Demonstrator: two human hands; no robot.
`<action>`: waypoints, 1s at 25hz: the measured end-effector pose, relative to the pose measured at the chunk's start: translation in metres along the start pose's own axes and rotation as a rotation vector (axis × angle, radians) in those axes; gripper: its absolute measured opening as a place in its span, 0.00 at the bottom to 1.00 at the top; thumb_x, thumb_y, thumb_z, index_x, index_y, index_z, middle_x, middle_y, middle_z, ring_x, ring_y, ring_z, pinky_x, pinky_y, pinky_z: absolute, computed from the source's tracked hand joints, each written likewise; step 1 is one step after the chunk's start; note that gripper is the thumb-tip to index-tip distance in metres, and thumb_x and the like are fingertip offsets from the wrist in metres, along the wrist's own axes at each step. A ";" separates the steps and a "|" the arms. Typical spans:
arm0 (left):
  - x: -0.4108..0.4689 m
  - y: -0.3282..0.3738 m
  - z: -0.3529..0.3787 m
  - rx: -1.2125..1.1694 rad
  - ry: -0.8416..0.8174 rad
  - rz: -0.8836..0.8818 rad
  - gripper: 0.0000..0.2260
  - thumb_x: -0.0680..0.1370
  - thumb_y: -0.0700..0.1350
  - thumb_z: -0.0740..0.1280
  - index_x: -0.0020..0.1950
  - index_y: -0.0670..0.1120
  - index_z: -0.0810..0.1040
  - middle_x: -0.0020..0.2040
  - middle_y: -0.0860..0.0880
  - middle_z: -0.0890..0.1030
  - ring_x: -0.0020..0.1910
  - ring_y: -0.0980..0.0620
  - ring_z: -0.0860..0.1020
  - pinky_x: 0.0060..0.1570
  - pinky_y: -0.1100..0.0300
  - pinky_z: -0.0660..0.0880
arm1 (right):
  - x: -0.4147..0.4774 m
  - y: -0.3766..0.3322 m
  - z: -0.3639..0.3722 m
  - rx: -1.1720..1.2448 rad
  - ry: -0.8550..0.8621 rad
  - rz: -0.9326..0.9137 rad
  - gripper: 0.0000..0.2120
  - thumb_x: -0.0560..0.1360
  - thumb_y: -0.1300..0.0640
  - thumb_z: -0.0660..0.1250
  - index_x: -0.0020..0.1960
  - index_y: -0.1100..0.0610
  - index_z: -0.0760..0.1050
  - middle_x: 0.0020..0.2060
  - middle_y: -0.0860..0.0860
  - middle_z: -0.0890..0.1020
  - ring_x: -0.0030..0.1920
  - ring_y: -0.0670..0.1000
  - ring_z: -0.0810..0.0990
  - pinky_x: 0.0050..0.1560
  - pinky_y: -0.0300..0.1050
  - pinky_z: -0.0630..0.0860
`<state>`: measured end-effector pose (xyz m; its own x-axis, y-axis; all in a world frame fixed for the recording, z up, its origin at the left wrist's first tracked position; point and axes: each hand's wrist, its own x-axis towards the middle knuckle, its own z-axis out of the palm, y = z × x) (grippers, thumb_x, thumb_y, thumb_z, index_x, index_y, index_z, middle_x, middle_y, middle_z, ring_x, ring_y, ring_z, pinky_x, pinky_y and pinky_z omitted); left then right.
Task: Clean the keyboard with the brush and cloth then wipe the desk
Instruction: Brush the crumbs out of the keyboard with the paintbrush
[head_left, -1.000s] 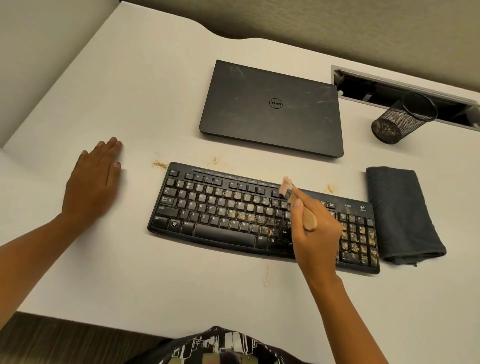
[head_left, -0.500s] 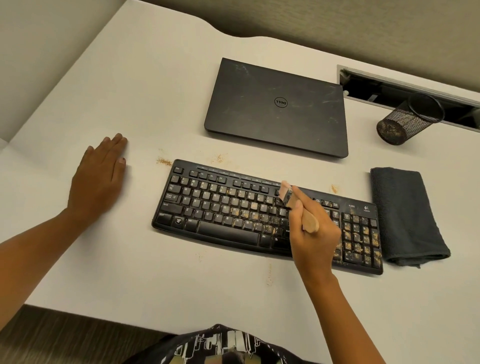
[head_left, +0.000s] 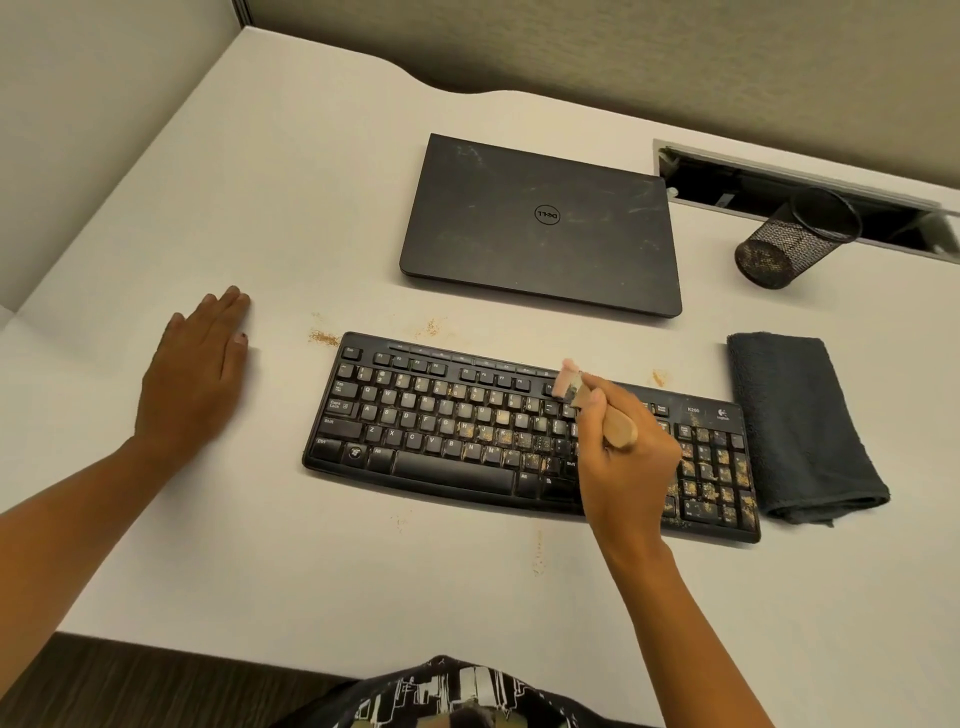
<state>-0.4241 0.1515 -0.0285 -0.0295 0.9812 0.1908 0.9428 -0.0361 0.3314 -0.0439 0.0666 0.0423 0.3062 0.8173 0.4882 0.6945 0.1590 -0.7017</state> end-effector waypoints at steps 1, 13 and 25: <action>0.000 -0.001 0.000 0.003 -0.002 0.008 0.21 0.84 0.45 0.51 0.77 0.46 0.63 0.77 0.48 0.63 0.77 0.50 0.59 0.74 0.61 0.44 | 0.000 0.001 0.002 -0.012 -0.021 -0.002 0.11 0.78 0.65 0.62 0.56 0.64 0.80 0.44 0.54 0.84 0.42 0.43 0.80 0.41 0.33 0.79; -0.001 0.001 -0.001 -0.006 -0.007 -0.007 0.25 0.82 0.50 0.47 0.77 0.46 0.64 0.77 0.49 0.64 0.77 0.50 0.59 0.72 0.67 0.41 | 0.005 -0.003 0.014 -0.027 -0.096 -0.095 0.10 0.77 0.66 0.63 0.56 0.66 0.80 0.45 0.57 0.85 0.42 0.47 0.82 0.40 0.39 0.81; 0.000 0.002 -0.001 -0.009 -0.015 -0.007 0.25 0.81 0.50 0.47 0.77 0.45 0.63 0.77 0.49 0.63 0.77 0.50 0.59 0.74 0.63 0.43 | 0.006 -0.008 0.010 0.045 0.003 -0.010 0.15 0.79 0.59 0.60 0.59 0.65 0.79 0.49 0.56 0.84 0.45 0.48 0.83 0.41 0.32 0.79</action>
<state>-0.4230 0.1513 -0.0270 -0.0308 0.9842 0.1745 0.9395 -0.0311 0.3412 -0.0544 0.0760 0.0460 0.3011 0.8138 0.4971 0.6680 0.1920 -0.7189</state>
